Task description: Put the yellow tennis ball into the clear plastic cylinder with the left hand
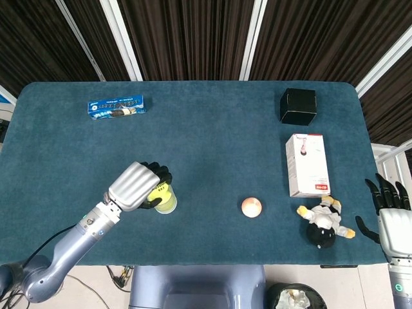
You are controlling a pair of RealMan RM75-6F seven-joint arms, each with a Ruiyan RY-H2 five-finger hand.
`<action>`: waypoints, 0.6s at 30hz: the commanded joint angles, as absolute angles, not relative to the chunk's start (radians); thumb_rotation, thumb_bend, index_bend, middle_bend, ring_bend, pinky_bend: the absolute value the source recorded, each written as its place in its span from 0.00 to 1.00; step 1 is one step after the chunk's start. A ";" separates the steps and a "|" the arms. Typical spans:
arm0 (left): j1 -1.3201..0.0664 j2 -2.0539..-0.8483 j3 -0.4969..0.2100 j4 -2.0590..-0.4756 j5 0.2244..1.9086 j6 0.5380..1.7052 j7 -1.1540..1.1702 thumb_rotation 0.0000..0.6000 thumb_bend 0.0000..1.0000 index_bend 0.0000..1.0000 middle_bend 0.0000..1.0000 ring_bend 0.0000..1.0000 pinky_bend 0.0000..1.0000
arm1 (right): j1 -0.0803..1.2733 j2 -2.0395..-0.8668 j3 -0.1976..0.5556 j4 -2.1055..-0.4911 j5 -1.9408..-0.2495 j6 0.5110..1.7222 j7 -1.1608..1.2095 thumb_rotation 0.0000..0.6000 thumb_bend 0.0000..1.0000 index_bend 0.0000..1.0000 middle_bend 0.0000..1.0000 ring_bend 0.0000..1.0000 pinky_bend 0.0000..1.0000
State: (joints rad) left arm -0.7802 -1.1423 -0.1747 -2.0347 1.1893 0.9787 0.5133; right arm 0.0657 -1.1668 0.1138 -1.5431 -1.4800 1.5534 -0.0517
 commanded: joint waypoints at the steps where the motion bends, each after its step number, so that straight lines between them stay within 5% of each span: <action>1: -0.791 -1.150 -0.163 -2.027 1.191 0.962 0.516 1.00 0.26 0.46 0.47 0.39 0.53 | 0.065 -1.165 0.115 -1.545 -1.480 1.555 -0.050 1.00 0.35 0.13 0.03 0.11 0.04; 18: -0.803 -1.115 -0.152 -2.059 1.167 0.974 0.537 1.00 0.06 0.34 0.26 0.27 0.41 | 0.063 -1.163 0.117 -1.545 -1.480 1.557 -0.041 1.00 0.35 0.13 0.04 0.11 0.04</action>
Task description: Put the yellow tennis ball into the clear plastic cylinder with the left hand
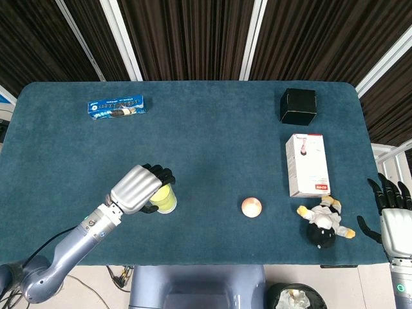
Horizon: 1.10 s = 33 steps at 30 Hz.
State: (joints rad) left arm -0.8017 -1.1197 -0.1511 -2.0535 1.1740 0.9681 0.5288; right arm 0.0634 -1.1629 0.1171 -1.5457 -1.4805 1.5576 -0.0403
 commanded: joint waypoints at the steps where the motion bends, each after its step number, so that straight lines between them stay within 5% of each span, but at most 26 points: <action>1: -0.803 -1.115 -0.152 -2.061 1.166 0.979 0.540 1.00 0.06 0.33 0.25 0.26 0.40 | 0.063 -1.163 0.117 -1.545 -1.480 1.557 -0.041 1.00 0.35 0.13 0.04 0.11 0.04; 7: -0.753 -1.128 -0.157 -2.076 1.250 1.129 0.584 1.00 0.06 0.28 0.20 0.18 0.27 | 0.064 -1.164 0.117 -1.546 -1.480 1.555 -0.044 1.00 0.35 0.13 0.03 0.11 0.04; 15: -0.549 -1.080 -0.042 -2.041 1.489 1.424 0.640 1.00 0.06 0.20 0.13 0.11 0.18 | 0.067 -1.167 0.115 -1.545 -1.484 1.552 -0.048 1.00 0.35 0.13 0.03 0.11 0.04; 20: -0.407 -1.050 0.015 -1.932 1.487 1.554 0.529 1.00 0.06 0.17 0.09 0.07 0.17 | 0.066 -1.169 0.115 -1.542 -1.487 1.555 -0.045 1.00 0.35 0.13 0.04 0.11 0.04; 33: -0.245 -1.093 0.054 -1.592 1.438 1.583 0.213 1.00 0.04 0.11 0.04 0.03 0.14 | 0.070 -1.175 0.109 -1.539 -1.499 1.553 -0.053 1.00 0.35 0.13 0.04 0.11 0.04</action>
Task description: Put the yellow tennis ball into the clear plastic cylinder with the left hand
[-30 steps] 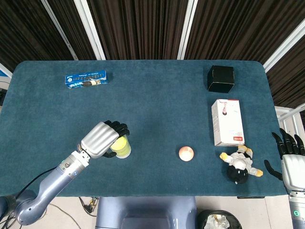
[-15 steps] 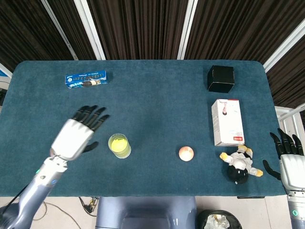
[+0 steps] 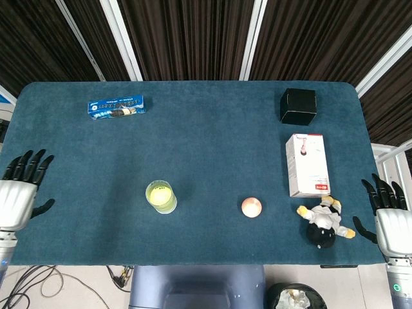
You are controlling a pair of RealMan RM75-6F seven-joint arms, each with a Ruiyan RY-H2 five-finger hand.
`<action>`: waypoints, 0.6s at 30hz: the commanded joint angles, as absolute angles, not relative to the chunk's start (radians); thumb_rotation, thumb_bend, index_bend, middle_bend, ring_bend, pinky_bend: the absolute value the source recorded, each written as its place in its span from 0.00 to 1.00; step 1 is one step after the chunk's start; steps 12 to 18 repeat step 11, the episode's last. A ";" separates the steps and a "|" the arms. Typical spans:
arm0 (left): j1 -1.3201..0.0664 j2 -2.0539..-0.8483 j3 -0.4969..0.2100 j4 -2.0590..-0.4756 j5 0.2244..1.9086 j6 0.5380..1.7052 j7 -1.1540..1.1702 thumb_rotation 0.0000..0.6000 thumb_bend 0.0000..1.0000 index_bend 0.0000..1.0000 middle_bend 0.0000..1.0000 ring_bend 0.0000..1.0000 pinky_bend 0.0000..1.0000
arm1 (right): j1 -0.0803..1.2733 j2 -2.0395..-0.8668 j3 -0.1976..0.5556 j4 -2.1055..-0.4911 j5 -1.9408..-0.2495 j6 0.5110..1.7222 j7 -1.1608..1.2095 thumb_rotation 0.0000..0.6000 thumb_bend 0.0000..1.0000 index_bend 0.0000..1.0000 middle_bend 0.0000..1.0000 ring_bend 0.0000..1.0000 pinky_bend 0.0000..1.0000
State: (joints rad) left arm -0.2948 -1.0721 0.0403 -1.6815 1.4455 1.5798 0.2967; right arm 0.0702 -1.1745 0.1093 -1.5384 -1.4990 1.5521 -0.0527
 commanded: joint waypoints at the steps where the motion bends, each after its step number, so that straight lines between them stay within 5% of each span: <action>1: -0.238 -1.100 0.055 -1.576 1.442 1.580 0.202 1.00 0.04 0.11 0.04 0.03 0.14 | 0.070 -1.174 0.109 -1.540 -1.499 1.553 -0.052 1.00 0.35 0.13 0.04 0.11 0.04; 18: -0.201 -1.160 0.026 -1.474 1.470 1.593 0.098 1.00 0.04 0.11 0.04 0.03 0.14 | 0.066 -1.170 0.112 -1.541 -1.500 1.562 -0.042 1.00 0.35 0.13 0.04 0.11 0.04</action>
